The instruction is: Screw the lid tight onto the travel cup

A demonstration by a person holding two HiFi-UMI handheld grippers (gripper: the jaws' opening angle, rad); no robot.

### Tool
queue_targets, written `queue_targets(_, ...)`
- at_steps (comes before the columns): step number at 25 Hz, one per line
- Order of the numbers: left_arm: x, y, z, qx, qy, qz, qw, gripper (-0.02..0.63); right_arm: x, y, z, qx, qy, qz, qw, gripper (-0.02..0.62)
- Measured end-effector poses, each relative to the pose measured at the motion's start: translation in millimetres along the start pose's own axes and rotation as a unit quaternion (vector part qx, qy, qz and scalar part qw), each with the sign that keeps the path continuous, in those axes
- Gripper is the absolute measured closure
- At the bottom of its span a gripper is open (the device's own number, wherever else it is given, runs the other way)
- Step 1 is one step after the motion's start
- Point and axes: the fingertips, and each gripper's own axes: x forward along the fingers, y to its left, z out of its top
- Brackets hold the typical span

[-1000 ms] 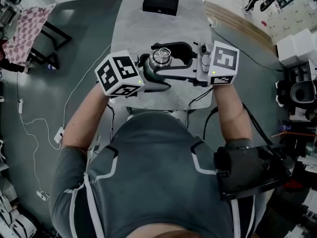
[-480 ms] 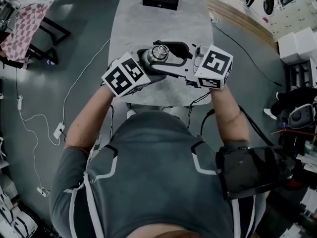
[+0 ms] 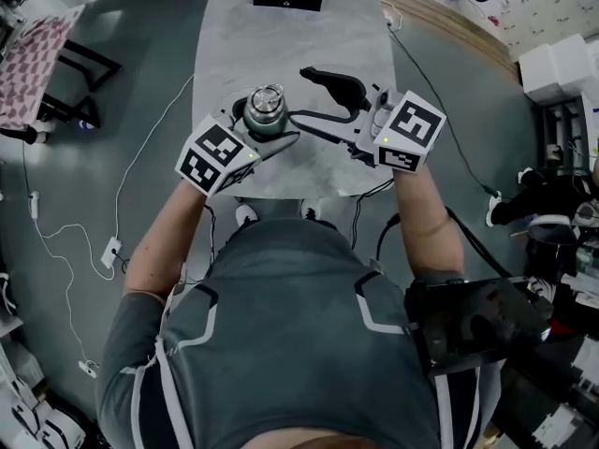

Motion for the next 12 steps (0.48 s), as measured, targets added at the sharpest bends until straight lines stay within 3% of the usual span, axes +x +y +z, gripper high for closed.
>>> queue_targets(4,10.2,20.6,-12.1,-0.016,-0.017,0.029,0.9993,0.215,-7.9,-26.0,-15.1,0.01,0.002,-0.056,0.998,0.3)
queue_targets(12,31.5,57.9,-41.9,-0.025,-0.038,0.082,0.9956,0.215,-19.5,-64.8,-59.4,0.017,0.023,-0.156,0.987,0.473)
